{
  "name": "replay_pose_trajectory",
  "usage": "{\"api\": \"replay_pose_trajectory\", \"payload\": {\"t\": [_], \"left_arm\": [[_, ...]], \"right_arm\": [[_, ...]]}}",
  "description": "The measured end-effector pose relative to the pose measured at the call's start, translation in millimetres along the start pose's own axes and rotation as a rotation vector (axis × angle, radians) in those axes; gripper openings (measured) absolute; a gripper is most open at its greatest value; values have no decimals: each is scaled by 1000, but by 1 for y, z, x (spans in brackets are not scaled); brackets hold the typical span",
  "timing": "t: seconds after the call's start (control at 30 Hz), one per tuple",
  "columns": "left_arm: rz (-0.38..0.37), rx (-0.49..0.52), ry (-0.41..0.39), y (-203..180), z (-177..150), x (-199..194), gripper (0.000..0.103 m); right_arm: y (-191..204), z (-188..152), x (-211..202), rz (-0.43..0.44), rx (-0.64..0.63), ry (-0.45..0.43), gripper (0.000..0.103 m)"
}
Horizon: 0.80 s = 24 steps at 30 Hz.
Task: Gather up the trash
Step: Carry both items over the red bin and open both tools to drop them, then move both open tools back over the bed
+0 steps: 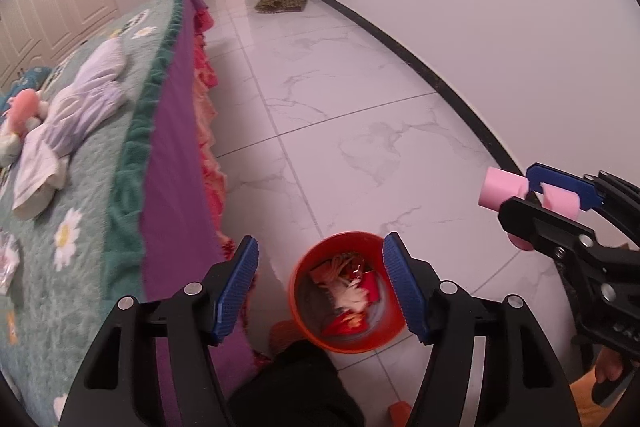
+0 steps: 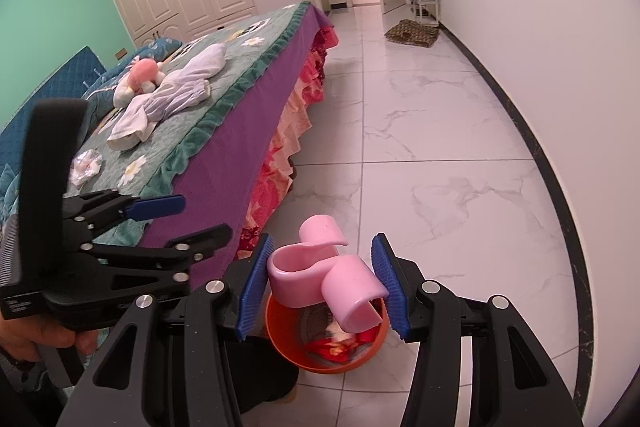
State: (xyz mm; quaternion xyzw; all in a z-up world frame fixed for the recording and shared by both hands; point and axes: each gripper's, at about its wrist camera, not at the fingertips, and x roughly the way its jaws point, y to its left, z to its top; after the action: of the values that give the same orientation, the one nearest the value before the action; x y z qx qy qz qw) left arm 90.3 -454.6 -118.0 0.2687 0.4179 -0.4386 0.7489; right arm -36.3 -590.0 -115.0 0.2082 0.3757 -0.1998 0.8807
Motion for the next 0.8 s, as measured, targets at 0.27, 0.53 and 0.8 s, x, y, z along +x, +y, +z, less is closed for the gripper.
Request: {"api": "replay_pose_trajectory", "payload": {"t": [0.27, 0.53, 0.8], "left_arm": [[52, -49, 3, 25, -16, -11, 66], [66, -95, -20, 40, -30, -34, 66], [136, -129, -133, 58, -49, -99, 81]], "right_arm": [[22, 8, 27, -22, -8, 1, 74], [42, 9, 11, 0, -16, -22, 74], [93, 9, -24, 76, -88, -60, 74]]}}
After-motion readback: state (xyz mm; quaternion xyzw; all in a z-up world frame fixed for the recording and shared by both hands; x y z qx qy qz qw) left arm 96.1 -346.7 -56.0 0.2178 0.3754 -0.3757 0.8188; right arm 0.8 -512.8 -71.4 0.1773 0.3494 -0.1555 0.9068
